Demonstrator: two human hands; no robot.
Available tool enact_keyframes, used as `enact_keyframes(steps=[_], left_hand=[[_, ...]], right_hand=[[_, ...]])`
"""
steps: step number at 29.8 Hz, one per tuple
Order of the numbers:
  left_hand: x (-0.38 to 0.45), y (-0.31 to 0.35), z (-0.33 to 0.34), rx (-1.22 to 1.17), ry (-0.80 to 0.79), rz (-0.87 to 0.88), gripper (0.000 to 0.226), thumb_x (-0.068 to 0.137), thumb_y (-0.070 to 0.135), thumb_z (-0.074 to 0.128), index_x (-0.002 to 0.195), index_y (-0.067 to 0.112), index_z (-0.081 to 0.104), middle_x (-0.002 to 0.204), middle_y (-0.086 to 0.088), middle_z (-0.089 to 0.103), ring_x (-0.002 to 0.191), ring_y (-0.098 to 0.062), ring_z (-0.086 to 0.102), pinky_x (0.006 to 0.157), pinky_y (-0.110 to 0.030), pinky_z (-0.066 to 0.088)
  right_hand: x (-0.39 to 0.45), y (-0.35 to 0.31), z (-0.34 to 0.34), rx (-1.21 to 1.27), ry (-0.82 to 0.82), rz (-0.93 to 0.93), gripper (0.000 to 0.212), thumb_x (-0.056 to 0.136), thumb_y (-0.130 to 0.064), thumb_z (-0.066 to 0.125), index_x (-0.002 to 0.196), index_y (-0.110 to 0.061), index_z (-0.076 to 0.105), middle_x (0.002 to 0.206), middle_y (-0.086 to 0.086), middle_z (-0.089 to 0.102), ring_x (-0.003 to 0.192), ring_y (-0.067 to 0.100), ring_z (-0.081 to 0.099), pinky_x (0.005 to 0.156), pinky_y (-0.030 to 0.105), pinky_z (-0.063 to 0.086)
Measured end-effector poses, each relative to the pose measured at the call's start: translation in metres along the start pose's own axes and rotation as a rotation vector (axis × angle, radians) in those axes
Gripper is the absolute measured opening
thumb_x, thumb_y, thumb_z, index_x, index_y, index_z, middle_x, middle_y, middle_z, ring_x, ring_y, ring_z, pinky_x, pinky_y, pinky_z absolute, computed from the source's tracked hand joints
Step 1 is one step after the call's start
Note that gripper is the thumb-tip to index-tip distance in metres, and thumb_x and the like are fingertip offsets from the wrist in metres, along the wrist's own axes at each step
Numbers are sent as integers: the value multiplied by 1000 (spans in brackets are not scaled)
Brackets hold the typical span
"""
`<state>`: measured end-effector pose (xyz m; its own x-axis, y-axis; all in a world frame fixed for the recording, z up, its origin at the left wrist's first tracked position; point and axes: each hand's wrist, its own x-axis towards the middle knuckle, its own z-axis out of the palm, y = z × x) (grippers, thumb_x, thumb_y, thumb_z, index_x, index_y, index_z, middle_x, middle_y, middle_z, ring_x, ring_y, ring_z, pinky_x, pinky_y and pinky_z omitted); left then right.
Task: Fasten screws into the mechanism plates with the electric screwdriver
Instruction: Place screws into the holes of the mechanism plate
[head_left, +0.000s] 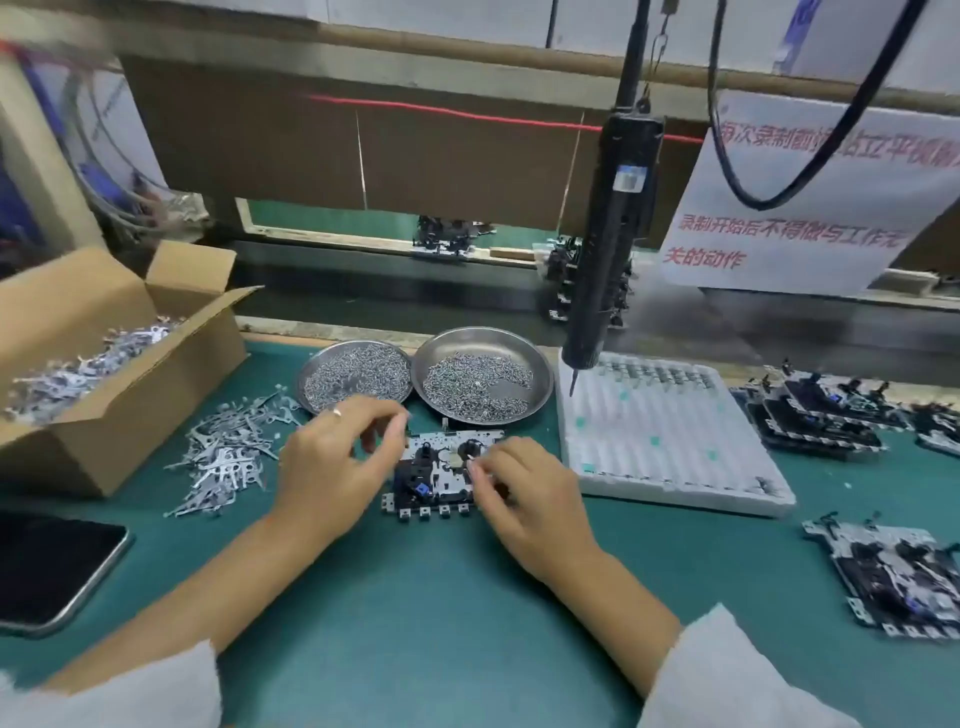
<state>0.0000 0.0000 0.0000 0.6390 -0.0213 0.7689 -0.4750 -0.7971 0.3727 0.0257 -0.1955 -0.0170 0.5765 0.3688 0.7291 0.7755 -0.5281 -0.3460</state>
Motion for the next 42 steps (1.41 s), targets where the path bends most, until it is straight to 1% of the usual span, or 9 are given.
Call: enact_keyframes(steps=[2, 7, 15, 22, 26, 29, 35, 39, 42], left_hand=[[14, -9, 15, -46, 50, -139, 31, 88, 28, 51, 86, 4, 71, 78, -4, 68, 62, -21, 61, 62, -35, 49], [-3, -33, 39, -63, 47, -174, 27, 88, 30, 53, 86, 10, 72, 80, 7, 68, 68, -4, 57, 70, -15, 44], [7, -31, 49, 113, 72, -27, 25, 90, 21, 54, 81, 6, 73, 72, 2, 68, 64, -17, 61, 61, -33, 49], [24, -36, 32, 259, 79, 21, 17, 85, 14, 58, 78, 7, 71, 68, 0, 66, 59, -19, 59, 57, -26, 44], [38, -51, -5, 287, -191, -218, 8, 72, 31, 55, 75, 31, 63, 58, 20, 53, 57, -4, 49, 51, -16, 31], [36, -70, -27, 333, -417, -208, 13, 64, 43, 52, 73, 35, 53, 63, 22, 55, 61, 3, 48, 53, -21, 33], [26, -69, -25, 266, -553, -171, 20, 70, 46, 71, 83, 35, 60, 68, 21, 55, 65, 10, 49, 57, -19, 33], [21, -67, -11, 329, -647, -112, 22, 81, 55, 59, 99, 42, 59, 81, 25, 53, 79, 6, 48, 64, -21, 34], [21, -71, -9, 304, -658, -120, 21, 85, 55, 57, 101, 43, 64, 83, 26, 53, 78, 5, 49, 59, -13, 29]], right_hand=[[3, 1, 14, -33, -80, -95, 21, 87, -24, 67, 83, -3, 70, 82, 6, 66, 72, 27, 57, 67, 35, 48], [-9, 19, 29, -55, -289, -163, 39, 84, -47, 66, 102, -13, 69, 100, 0, 64, 90, 22, 56, 78, 35, 47], [-2, 24, 29, -50, -259, -158, 39, 83, -43, 66, 105, -11, 70, 88, 0, 63, 80, 17, 54, 72, 28, 46], [-5, 22, 23, 50, -281, -13, 45, 81, -45, 63, 107, -9, 69, 89, -1, 63, 83, 14, 52, 75, 29, 45], [-4, 21, 25, 72, -280, 2, 46, 81, -46, 63, 105, -8, 70, 87, -1, 62, 85, 12, 49, 77, 27, 44], [-6, 20, 27, 58, -290, 9, 45, 82, -46, 62, 106, -10, 69, 88, -2, 61, 85, 13, 50, 78, 28, 44], [-7, 17, 30, 15, -282, -8, 46, 82, -48, 61, 106, -10, 69, 86, -2, 61, 84, 14, 49, 78, 29, 42], [-6, 16, 29, 3, -262, -30, 46, 80, -48, 64, 106, -9, 69, 84, -2, 62, 81, 16, 51, 76, 31, 42], [-2, 15, 23, 92, -143, 7, 45, 81, -47, 66, 105, -9, 70, 85, -1, 62, 81, 16, 54, 76, 30, 45]])
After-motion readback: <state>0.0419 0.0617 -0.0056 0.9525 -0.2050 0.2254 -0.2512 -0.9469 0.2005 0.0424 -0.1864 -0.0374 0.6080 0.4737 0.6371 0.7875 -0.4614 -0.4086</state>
